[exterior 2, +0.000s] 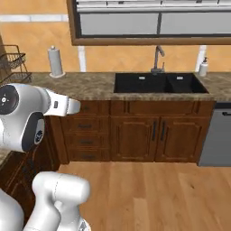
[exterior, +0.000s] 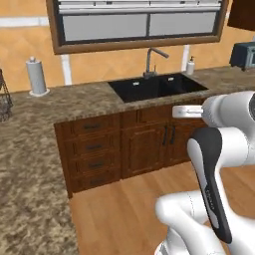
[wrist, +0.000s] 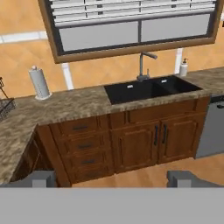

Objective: Gather all objects into one cabinet and sort the glasses and bowls to opposite sides.

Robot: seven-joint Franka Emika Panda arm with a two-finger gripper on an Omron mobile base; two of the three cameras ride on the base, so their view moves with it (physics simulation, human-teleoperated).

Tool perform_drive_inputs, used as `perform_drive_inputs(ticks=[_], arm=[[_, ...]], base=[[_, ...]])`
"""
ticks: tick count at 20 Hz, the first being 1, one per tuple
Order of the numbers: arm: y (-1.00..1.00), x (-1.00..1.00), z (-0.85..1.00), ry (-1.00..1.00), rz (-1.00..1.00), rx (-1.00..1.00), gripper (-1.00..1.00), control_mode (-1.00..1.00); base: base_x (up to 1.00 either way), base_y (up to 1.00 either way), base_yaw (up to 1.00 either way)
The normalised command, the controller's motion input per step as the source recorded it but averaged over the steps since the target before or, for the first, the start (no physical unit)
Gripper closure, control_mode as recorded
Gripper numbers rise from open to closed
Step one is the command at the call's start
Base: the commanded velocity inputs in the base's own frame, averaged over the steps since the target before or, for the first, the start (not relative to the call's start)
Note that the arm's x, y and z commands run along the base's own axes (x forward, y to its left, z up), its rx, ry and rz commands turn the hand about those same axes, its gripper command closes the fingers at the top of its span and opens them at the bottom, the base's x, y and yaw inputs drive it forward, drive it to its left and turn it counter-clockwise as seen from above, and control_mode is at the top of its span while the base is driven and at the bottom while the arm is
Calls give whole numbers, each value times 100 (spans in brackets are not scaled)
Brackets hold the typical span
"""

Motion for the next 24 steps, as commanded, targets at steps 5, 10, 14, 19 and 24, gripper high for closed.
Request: perform_drive_inputs(ticks=[5,10,14,19,24], arm=[[0,0,0,0,0,0,-100,100],[0,0,0,0,0,0,-100,100],[0,0,0,0,0,0,-100,100],[0,0,0,0,0,0,-100,100],[0,0,0,0,0,0,-100,100]], base=[[24,-24,-88],[39,-90,-66],[39,-83,-63],[28,-54,-74],[43,-18,-71]])
